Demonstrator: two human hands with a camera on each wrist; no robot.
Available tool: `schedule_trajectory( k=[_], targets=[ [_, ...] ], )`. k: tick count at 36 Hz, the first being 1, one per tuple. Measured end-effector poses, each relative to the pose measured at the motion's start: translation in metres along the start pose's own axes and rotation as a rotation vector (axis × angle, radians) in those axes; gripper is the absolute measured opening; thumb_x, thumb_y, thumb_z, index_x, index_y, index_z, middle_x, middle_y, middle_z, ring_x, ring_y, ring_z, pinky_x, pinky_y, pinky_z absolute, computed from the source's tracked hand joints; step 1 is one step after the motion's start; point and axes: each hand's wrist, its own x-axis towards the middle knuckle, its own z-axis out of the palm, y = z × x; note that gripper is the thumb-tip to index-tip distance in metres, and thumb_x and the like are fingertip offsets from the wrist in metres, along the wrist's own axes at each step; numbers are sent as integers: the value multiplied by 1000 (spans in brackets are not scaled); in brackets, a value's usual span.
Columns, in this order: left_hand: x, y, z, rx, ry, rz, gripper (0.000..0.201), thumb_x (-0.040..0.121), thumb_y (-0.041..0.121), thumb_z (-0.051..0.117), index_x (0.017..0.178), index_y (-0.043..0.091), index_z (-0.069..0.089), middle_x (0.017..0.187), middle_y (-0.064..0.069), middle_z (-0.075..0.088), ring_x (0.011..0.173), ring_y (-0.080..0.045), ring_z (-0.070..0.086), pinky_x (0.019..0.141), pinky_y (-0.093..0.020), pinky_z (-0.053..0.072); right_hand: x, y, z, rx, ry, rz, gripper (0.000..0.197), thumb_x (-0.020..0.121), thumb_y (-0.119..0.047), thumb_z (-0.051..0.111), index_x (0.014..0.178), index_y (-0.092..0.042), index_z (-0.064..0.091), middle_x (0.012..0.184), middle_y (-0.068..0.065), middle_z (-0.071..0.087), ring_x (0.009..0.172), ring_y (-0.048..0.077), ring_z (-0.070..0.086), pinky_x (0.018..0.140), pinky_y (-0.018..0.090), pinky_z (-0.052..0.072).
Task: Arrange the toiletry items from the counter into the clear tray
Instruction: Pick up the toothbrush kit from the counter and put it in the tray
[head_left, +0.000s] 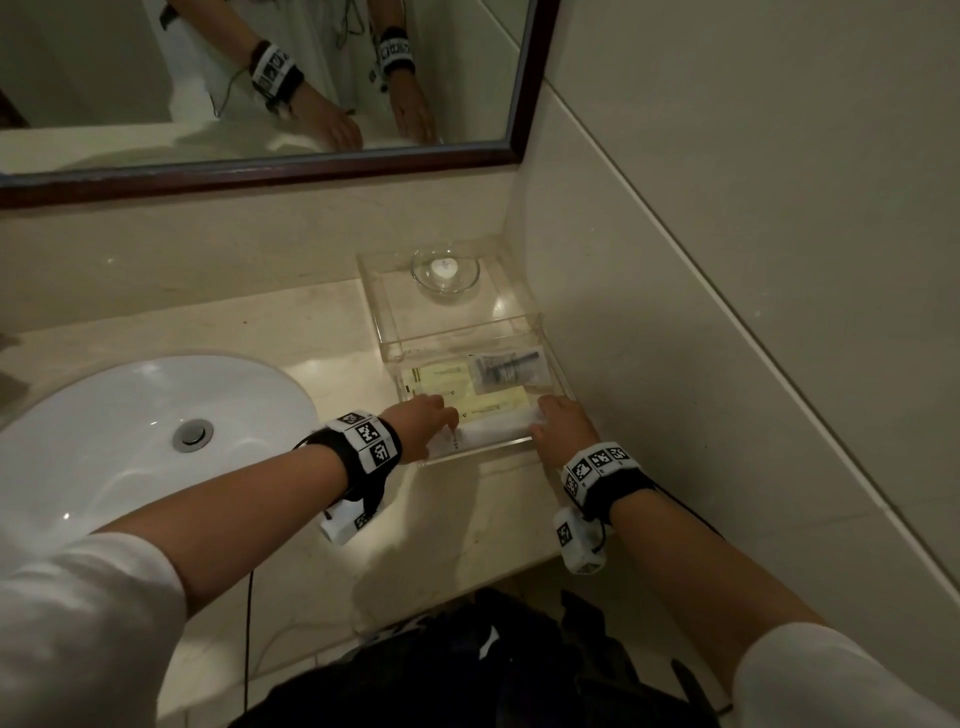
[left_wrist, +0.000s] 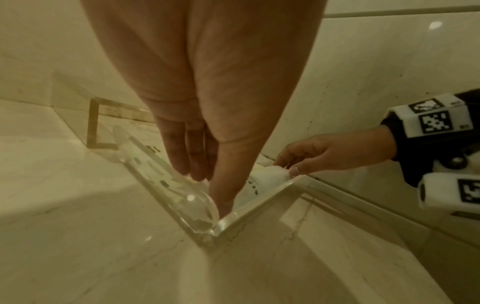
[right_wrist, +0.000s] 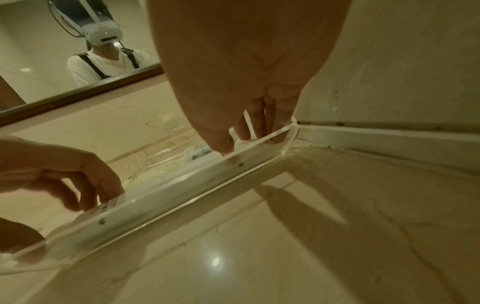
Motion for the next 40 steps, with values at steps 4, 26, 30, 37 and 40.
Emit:
schedule_trajectory(
  k=[4, 26, 30, 37, 40],
  targets=[
    [-1, 2, -1, 136, -10, -36, 51, 82, 17, 65, 129, 20, 45, 126, -5, 50, 110, -27, 54, 89, -37, 48, -1, 1, 2, -9, -8, -2, 36, 91, -24, 47, 122, -6, 50, 128, 13, 48, 119, 31, 43, 99, 34, 38],
    [-2, 7, -1, 285, -21, -73, 42, 86, 25, 62, 124, 14, 47, 121, -7, 54, 107, -28, 57, 87, -34, 42, -4, 8, -4, -194, 46, -107, 23, 95, -18, 41, 109, -15, 59, 117, 6, 54, 113, 27, 44, 86, 35, 45],
    [-2, 4, -1, 170, -31, -87, 41, 85, 23, 62, 123, 17, 46, 123, -6, 54, 108, -27, 57, 89, -35, 43, -1, 5, -8, -234, 30, -125, 21, 94, -10, 42, 106, -12, 59, 114, 8, 56, 111, 28, 46, 85, 37, 46],
    [1, -3, -2, -85, -85, -145, 54, 81, 15, 68, 132, 14, 49, 130, -8, 53, 119, -25, 51, 98, -30, 40, 1, 7, -16, -318, -14, -185, 23, 87, 1, 46, 106, -8, 56, 113, 12, 56, 111, 31, 48, 87, 40, 48],
    [2, -2, -4, -134, -82, -162, 55, 77, 13, 72, 128, 17, 53, 128, -7, 55, 116, -24, 53, 97, -31, 44, 0, 14, -15, -326, -10, -221, 27, 80, 5, 53, 103, -9, 56, 111, 11, 55, 110, 30, 47, 84, 41, 49]
  ],
)
